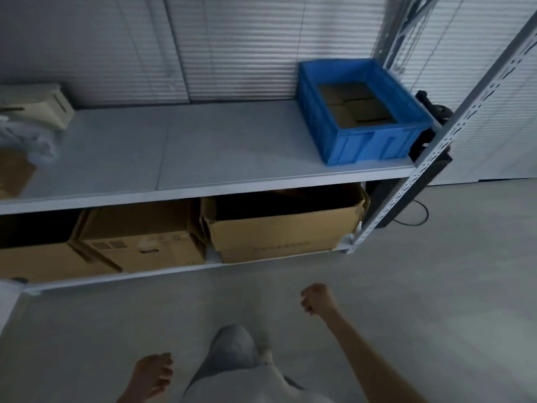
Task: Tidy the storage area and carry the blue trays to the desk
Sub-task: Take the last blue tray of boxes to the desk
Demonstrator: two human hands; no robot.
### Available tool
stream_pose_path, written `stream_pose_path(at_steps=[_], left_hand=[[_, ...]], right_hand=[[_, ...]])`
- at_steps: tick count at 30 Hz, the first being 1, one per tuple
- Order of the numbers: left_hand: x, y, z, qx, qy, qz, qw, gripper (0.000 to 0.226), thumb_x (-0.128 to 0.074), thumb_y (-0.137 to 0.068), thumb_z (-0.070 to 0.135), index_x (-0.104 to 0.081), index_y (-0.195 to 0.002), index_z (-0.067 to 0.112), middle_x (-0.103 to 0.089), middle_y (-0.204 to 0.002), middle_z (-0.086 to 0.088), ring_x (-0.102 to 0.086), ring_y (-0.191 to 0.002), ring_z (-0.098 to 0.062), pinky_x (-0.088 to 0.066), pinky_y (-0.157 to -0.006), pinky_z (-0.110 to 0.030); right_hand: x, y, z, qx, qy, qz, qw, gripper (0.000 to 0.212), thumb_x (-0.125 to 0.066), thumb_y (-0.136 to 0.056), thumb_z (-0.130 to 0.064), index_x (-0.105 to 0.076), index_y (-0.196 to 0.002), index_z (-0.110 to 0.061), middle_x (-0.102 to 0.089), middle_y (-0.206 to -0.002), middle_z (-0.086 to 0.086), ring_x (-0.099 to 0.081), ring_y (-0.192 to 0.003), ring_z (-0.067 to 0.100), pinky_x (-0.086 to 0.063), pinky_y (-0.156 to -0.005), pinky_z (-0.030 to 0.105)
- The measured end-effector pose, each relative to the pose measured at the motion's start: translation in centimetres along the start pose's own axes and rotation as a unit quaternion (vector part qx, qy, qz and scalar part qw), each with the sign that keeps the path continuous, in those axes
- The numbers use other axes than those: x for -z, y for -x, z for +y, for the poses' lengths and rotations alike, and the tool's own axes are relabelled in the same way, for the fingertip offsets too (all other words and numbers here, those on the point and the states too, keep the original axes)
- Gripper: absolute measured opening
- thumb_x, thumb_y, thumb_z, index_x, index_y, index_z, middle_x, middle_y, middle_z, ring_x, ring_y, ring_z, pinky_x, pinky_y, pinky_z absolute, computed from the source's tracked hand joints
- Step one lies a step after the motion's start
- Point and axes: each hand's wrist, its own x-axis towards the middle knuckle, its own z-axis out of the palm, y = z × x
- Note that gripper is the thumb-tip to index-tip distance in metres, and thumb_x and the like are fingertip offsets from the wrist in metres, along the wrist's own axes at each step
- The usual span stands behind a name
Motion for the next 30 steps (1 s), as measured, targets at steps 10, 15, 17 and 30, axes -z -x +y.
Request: stream_pose_path(at_steps=[10, 15, 17, 30], left_hand=[[-18.9, 10.0, 39.8, -0.323, -0.127, -0.134, 0.928, 0.020, -0.061, -0.095, 0.016, -0.066, -0.083, 0.000, -0.064, -0.072, -0.014, -0.059, -0.061, -0.024, -0.046, -0.058, -0.031], [-27.8, 15.8, 52.7, -0.410, -0.120, -0.226, 0.876, 0.017, -0.059, -0.095, 0.020, -0.062, -0.089, 0.004, -0.062, -0.077, -0.014, -0.061, -0.064, -0.024, -0.054, -0.060, -0.034], [-30.9, 17.7, 56.2, -0.422, -0.092, -0.237, 0.870, 0.020, -0.061, -0.096, 0.024, -0.058, -0.093, 0.005, -0.060, -0.080, -0.014, -0.062, -0.064, -0.025, -0.058, -0.063, -0.039], [-40.8, 22.0, 62.7, -0.487, -0.063, -0.177, 0.853, 0.055, -0.062, -0.088, 0.008, -0.032, -0.134, 0.010, -0.045, -0.125, -0.012, -0.059, -0.095, -0.025, -0.063, -0.069, -0.043]], right_hand=[[8.3, -8.1, -11.5, -0.046, -0.123, 0.080, 0.988, 0.010, -0.058, -0.087, -0.007, -0.060, -0.081, 0.001, -0.057, -0.059, 0.014, -0.051, -0.042, 0.020, -0.035, -0.043, 0.020], [13.8, -11.7, -22.4, 0.018, -0.360, 0.153, 0.920, 0.007, -0.060, -0.090, -0.008, -0.063, -0.089, -0.001, -0.065, -0.067, 0.016, -0.060, -0.046, 0.019, -0.048, -0.045, 0.021], [15.9, -12.6, -26.5, 0.021, -0.509, 0.142, 0.849, 0.008, -0.064, -0.084, -0.010, -0.058, -0.085, -0.004, -0.064, -0.065, 0.018, -0.062, -0.052, 0.024, -0.052, -0.048, 0.024], [25.3, -17.1, -34.3, 0.026, -0.579, 0.207, 0.788, 0.038, -0.059, -0.093, -0.029, -0.053, -0.125, -0.010, -0.062, -0.119, 0.015, -0.064, -0.104, 0.032, -0.058, -0.084, 0.041]])
